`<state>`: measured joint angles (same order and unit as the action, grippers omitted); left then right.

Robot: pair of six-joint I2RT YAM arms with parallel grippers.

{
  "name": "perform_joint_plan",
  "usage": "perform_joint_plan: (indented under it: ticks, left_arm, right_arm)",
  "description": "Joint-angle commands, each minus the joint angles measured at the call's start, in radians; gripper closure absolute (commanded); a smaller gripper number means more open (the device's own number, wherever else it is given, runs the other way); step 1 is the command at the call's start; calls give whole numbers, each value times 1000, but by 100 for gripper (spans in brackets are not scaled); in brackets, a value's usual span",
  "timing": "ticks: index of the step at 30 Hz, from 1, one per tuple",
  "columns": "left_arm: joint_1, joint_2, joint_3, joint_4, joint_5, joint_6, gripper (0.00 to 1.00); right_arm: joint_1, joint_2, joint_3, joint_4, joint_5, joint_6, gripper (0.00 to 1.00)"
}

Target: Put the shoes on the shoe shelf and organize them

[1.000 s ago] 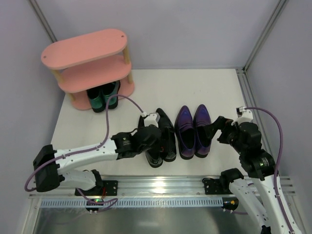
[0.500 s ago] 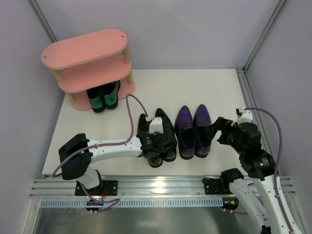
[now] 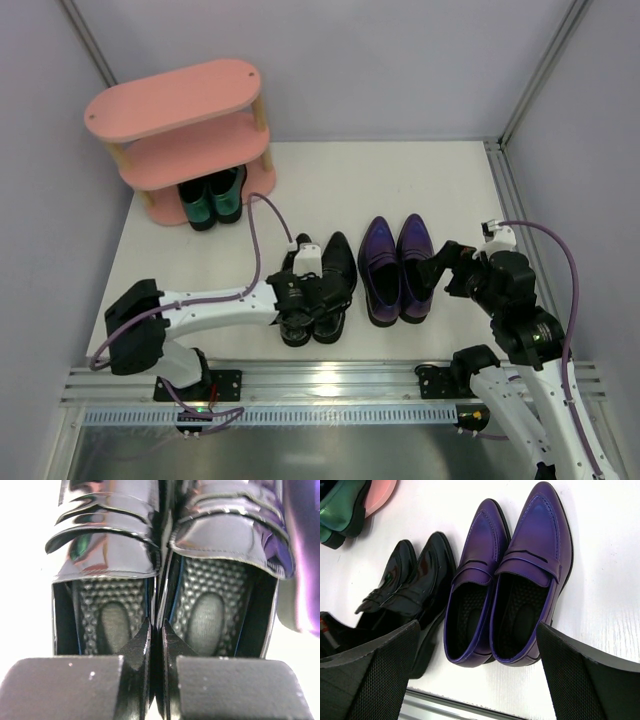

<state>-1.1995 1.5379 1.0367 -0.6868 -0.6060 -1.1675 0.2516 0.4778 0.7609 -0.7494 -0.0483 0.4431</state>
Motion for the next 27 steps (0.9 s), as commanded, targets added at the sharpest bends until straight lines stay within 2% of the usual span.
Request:
perform_joint_plan:
  ticks: [1,6,9,14,16,20,24,27]
  left_arm:
    - [-2,-175,17,-146,-158,15,100]
    - [-5,-329,63,-241,-211,69,100]
    - [-6,-386,193,-353,-270,94,100]
    - [6,-444,325,-548,-403,115,100]
    - [32,-462,355,-562,-417,158,100]
    - [178,-473,379,-490,-327,299,100]
    - [380,-450,407,-402,-232,426,100]
    - [468,-426,448,-352,-177,517,100]
  right_arm:
    - [5,-5,11,24,-21,-20,3]
    - [3,2,14,31,-33,-23,3]
    - [5,5,20,33,-41,-27,3]
    - [3,15,40,31,-53,-32,3]
    - [3,24,57,30,-61,-33,3]
    - [5,54,93,33,-71,-43,3]
    - [5,91,135,27,-76,-69,3]
    - [5,122,173,19,-82,-75,2]
